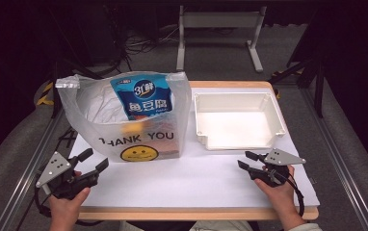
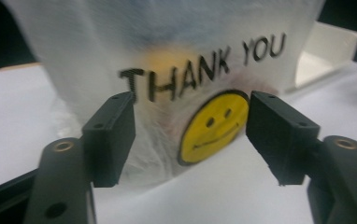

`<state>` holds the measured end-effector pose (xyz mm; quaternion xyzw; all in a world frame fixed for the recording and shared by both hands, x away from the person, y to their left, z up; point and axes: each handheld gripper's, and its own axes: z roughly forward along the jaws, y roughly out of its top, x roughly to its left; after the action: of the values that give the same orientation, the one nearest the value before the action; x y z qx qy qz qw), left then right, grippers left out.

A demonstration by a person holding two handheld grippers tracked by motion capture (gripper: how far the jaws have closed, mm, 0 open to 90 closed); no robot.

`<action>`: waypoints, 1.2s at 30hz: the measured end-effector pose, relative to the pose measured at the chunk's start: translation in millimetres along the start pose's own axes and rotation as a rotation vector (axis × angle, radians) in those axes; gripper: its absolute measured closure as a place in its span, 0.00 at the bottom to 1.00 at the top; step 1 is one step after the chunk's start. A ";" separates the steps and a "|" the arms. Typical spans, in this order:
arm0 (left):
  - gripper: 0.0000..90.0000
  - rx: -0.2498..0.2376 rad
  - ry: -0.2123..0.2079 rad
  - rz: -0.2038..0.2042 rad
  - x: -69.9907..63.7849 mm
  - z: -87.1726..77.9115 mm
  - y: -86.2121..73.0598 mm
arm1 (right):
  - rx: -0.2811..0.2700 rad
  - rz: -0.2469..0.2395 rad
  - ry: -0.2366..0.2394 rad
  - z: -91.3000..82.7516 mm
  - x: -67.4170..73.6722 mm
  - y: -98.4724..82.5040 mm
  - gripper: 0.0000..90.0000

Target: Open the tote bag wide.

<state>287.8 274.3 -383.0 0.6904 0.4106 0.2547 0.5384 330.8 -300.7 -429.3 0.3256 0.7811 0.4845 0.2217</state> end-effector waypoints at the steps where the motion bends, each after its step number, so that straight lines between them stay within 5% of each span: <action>1: 0.35 -0.002 0.014 -0.008 3.6 -0.7 0.6 | 0.002 0.003 0.002 0.0 -0.6 -0.8 0.57; 8: 0.26 -0.028 0.103 -0.008 20.1 -6.3 13.4 | -0.008 0.009 0.000 -1.3 -0.9 -0.5 0.56; 13: 0.20 -0.001 0.079 -0.039 36.7 3.1 21.0 | 0.002 -0.003 0.002 1.2 1.4 -0.2 0.56; 17: 0.28 -0.007 0.029 -0.060 47.2 10.5 24.2 | 0.000 -0.013 0.004 1.1 2.7 0.3 0.56; 21: 0.31 -0.019 -0.002 -0.026 48.9 18.4 26.0 | 0.001 -0.013 0.009 1.5 3.2 -0.1 0.55; 26: 0.49 -0.056 -0.036 -0.021 49.7 30.9 17.7 | 0.002 -0.021 0.013 1.7 4.6 0.5 0.55; 33: 0.92 -0.054 -0.050 0.008 48.8 28.0 15.5 | -0.002 -0.026 0.026 2.6 5.8 1.7 0.55; 36: 0.99 -0.052 -0.055 0.013 47.9 26.8 15.7 | -0.009 -0.020 0.025 3.2 5.5 4.1 0.54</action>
<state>339.3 299.0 -380.1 0.6857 0.3843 0.2495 0.5656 330.3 -293.5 -427.1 0.3108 0.7849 0.4896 0.2183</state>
